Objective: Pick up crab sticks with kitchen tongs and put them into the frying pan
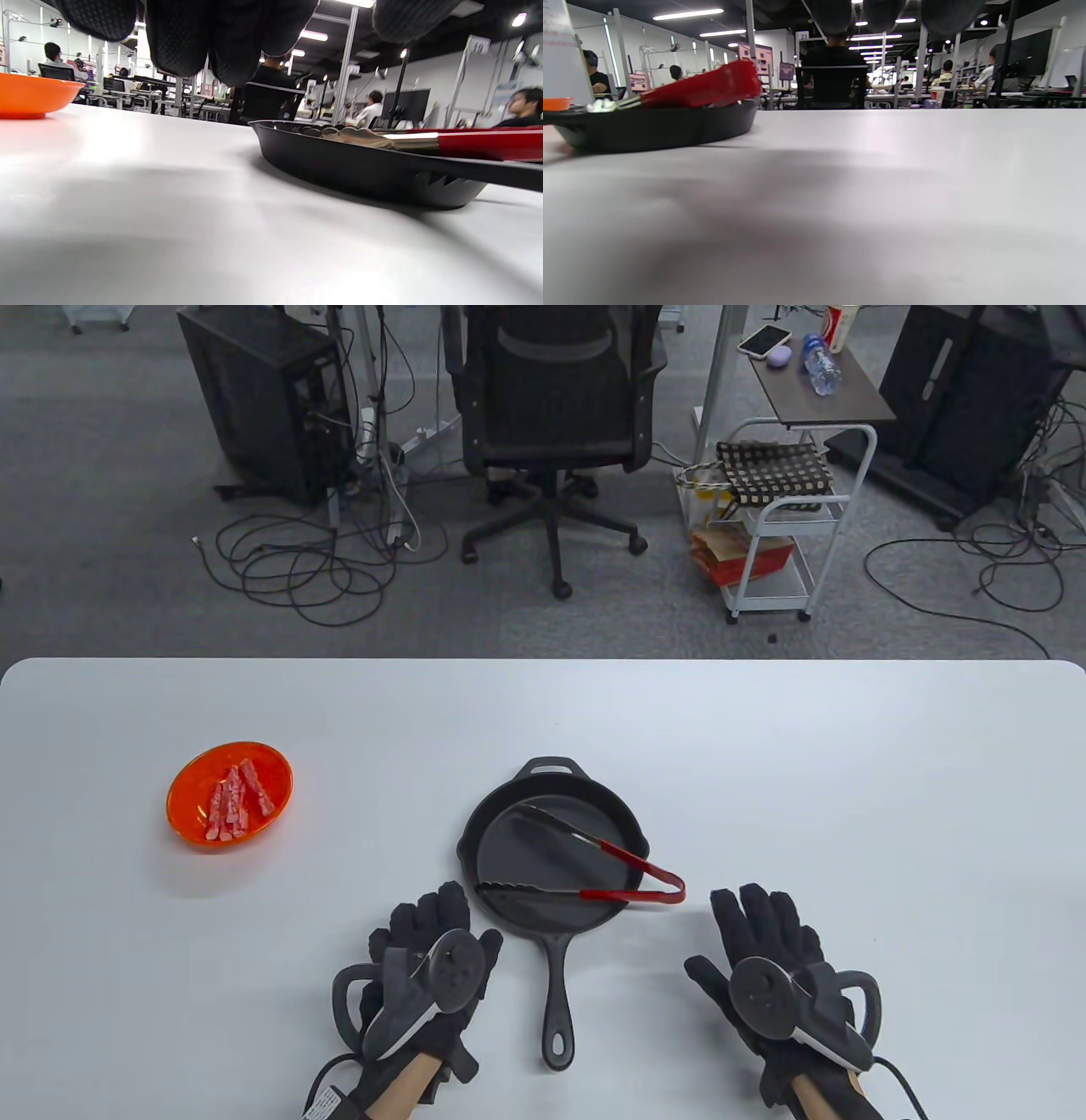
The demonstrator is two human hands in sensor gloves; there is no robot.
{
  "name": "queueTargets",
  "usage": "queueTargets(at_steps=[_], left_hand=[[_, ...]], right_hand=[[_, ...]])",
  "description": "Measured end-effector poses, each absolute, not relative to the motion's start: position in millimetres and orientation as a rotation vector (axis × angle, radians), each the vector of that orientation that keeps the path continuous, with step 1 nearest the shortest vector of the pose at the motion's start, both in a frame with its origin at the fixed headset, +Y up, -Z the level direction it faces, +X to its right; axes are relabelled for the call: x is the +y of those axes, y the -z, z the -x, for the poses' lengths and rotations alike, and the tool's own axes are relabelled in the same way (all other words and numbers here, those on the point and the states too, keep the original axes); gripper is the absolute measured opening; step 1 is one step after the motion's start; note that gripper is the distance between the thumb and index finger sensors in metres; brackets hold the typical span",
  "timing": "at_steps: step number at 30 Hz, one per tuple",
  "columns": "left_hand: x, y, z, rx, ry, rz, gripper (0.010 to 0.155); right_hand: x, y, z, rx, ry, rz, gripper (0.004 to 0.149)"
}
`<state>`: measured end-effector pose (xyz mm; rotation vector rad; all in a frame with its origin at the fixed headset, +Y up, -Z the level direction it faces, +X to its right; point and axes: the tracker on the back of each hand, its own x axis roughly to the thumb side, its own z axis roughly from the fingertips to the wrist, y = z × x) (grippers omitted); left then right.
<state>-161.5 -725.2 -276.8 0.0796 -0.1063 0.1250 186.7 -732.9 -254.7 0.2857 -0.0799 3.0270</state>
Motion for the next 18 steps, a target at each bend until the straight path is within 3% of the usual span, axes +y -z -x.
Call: queueTargets(at_steps=[5,10,14,18], left_hand=[[-732.4,277.4,159.3,-0.151,-0.082,-0.123,0.081],[-729.3,275.0,160.1,-0.169,-0.101,-0.156,0.083],[-730.0,274.1,161.5,-0.173,-0.112,-0.149,0.083],[-729.0,273.1,159.6,-0.189,-0.151,-0.137,0.083]], right_hand=[[-717.0,272.7,-155.3,-0.084,-3.045,-0.381,0.081],[-707.5,311.7,-118.1,0.014,-3.098,-0.45,0.084],[-714.9,341.0,-93.6,0.155,-3.121,-0.463,0.088],[-729.0,359.3,-73.6,0.151,-3.157,-0.473,0.098]])
